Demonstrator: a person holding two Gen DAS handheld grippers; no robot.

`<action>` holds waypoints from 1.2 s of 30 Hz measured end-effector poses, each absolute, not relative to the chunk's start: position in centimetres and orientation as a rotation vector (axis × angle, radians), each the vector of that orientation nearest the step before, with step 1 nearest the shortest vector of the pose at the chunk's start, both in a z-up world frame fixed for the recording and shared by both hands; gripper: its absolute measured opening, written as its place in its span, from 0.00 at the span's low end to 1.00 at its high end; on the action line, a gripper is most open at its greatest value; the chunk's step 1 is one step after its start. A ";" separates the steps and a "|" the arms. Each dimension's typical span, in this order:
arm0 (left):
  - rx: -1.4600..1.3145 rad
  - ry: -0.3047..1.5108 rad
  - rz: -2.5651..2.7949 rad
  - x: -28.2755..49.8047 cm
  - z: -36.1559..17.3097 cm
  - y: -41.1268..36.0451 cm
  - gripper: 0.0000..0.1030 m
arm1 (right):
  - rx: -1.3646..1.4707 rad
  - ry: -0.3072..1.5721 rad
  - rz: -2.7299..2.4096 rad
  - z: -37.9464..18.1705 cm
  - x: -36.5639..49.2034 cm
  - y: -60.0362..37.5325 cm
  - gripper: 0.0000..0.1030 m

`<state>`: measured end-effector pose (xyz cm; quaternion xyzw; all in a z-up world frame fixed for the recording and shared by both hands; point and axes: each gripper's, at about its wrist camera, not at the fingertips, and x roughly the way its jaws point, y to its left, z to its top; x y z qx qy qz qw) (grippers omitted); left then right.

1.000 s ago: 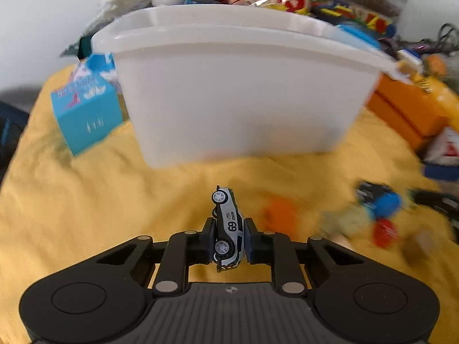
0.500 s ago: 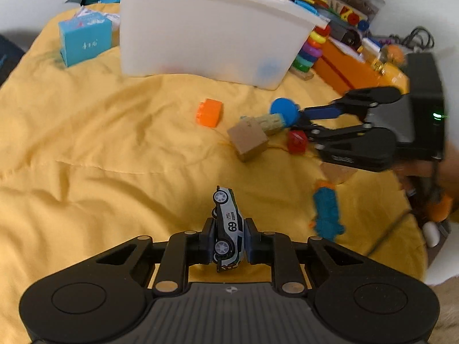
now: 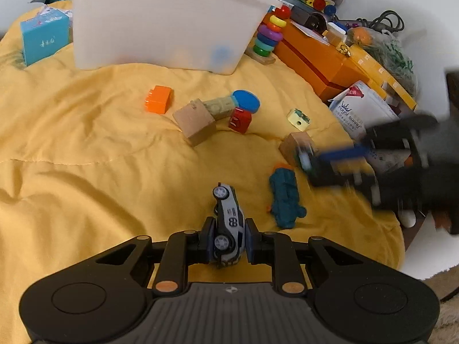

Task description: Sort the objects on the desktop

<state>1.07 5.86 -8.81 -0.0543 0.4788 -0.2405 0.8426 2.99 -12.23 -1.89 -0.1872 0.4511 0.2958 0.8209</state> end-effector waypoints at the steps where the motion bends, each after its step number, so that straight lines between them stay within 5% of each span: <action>1: -0.101 1.004 -0.496 1.0 -8.7 5.9 0.28 | -0.427 0.966 0.624 -2.4 2.3 -12.1 0.33; 3: -0.061 0.986 -0.464 0.7 -8.2 6.1 0.38 | -0.435 0.980 0.605 -3.3 1.5 -11.9 0.34; 14: 0.140 0.882 -0.465 -1.2 -6.5 4.1 0.42 | -0.427 0.969 0.607 -3.1 1.1 -12.1 0.36; 18: 0.143 0.880 -0.449 -1.4 -6.5 4.0 0.42 | -0.377 0.979 0.569 -3.5 1.1 -12.9 0.18; 24: 0.122 0.884 -0.401 -1.1 -6.7 4.6 0.42 | -0.057 1.063 0.604 -3.2 2.5 -15.4 0.19; 36: 0.149 0.929 -0.419 -0.6 -8.1 4.3 0.41 | -0.115 0.988 0.491 -2.9 1.9 -16.5 0.43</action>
